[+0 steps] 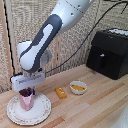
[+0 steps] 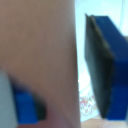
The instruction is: Please focus on the pink mug and carefully direct your gripper towards it. Gently take hold of the pink mug using your grasping instrument. Exercise caution as you elevate the pink mug off the tabletop. Shift the pink mug so it is above the white platter. With precision, slowly place the pink mug onto the white platter.
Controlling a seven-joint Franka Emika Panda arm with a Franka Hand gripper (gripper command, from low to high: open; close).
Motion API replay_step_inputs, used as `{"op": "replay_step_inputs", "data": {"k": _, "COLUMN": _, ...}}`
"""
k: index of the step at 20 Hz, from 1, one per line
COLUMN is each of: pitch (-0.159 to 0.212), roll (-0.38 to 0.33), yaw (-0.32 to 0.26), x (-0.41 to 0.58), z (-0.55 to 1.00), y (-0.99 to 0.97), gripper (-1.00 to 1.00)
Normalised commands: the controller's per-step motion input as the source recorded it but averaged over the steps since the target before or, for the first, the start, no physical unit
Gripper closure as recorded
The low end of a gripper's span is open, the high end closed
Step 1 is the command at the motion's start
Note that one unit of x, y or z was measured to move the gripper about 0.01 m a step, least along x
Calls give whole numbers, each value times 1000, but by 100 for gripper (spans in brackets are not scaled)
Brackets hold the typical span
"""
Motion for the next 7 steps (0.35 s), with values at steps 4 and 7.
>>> {"op": "replay_step_inputs", "data": {"k": 4, "pitch": 67, "roll": 44, "yaw": 76, "x": 107, "z": 758, "y": -104, "gripper": -100}}
{"op": "replay_step_inputs", "data": {"k": 7, "pitch": 22, "roll": 37, "yaw": 35, "x": 153, "z": 668, "y": -103, "gripper": -100}}
